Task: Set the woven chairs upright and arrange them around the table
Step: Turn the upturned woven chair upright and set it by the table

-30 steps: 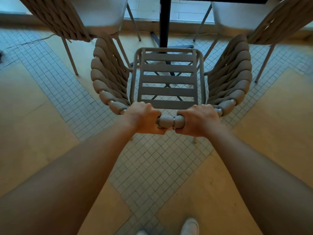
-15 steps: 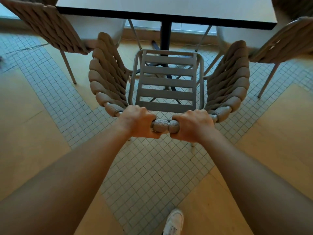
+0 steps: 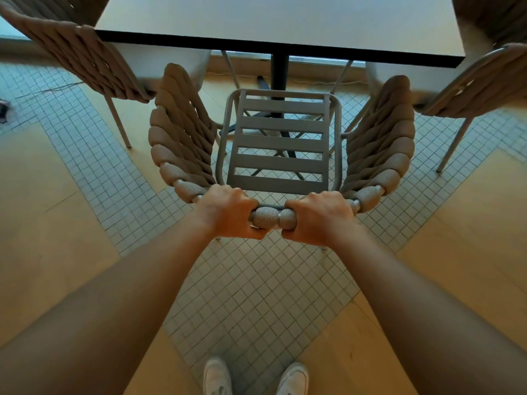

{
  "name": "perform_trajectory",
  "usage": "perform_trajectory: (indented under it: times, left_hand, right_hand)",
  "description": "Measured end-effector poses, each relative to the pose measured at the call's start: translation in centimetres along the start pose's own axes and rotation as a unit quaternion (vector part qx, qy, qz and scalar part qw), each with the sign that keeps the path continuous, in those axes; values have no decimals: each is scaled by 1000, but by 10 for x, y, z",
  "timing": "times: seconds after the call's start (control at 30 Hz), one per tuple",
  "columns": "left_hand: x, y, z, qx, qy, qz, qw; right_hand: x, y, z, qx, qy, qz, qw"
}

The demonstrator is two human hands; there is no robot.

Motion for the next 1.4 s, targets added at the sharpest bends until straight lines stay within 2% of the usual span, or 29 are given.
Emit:
perform_trajectory:
  times: [0.37, 0.57, 0.63, 0.7, 0.77, 0.87, 0.93, 0.97, 1.03, 1.07, 1.1, 1.13, 1.17, 1.4]
  left_hand:
    - [19, -24, -6, -11, 2, 26, 1000]
    - [12, -24, -11, -19, 78, 38, 996]
    - [5, -27, -16, -28, 148, -3, 989]
    - [-3, -33, -22, -26, 218, -86, 972]
    - [-14, -37, -23, -10, 268, -196, 943]
    - [-39, -41, -14, -74, 302, -381, 871]
    - [-54, -39, -1, -184, 349, -485, 781]
    - [-60, -38, 7, -253, 380, -526, 717]
    - [-61, -34, 24, -385, 433, -569, 584]
    - [-59, -33, 30, -418, 449, -573, 543]
    - [-58, -33, 32, -429, 459, -573, 526]
    - [-57, -34, 34, -430, 466, -571, 521]
    - [-57, -35, 34, -429, 469, -567, 524]
    - [-53, -40, 36, -435, 469, -549, 538]
  right_hand:
    - [32, 9, -7, 3, 6, 23, 1000]
    - [29, 10, -10, 13, 26, 33, 999]
    - [23, 10, -16, 44, 68, 31, 996]
    - [16, 10, -19, 73, 116, 30, 990]
    - [10, 15, -24, 78, 180, 93, 976]
    - [-6, 31, -26, 139, 249, 288, 914]
    - [-21, 39, -13, 259, 255, 408, 837]
    - [-29, 42, -4, 333, 253, 465, 781]
    - [-38, 45, 18, 475, 238, 550, 645]
    - [-38, 43, 29, 542, 230, 564, 579]
    - [-35, 41, 35, 600, 231, 556, 527]
    - [-31, 40, 37, 637, 239, 540, 495]
    - [-30, 40, 37, 650, 244, 534, 483]
    - [-28, 43, 40, 630, 246, 556, 483]
Point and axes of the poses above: each hand's wrist, its own x-axis towards the middle knuckle, its own z-axis out of the palm, y = z × x, the point moved 9 cm from there along x, towards the middle knuckle, and after that the axes turned 13 degrees about z, right-handed, at the moved point
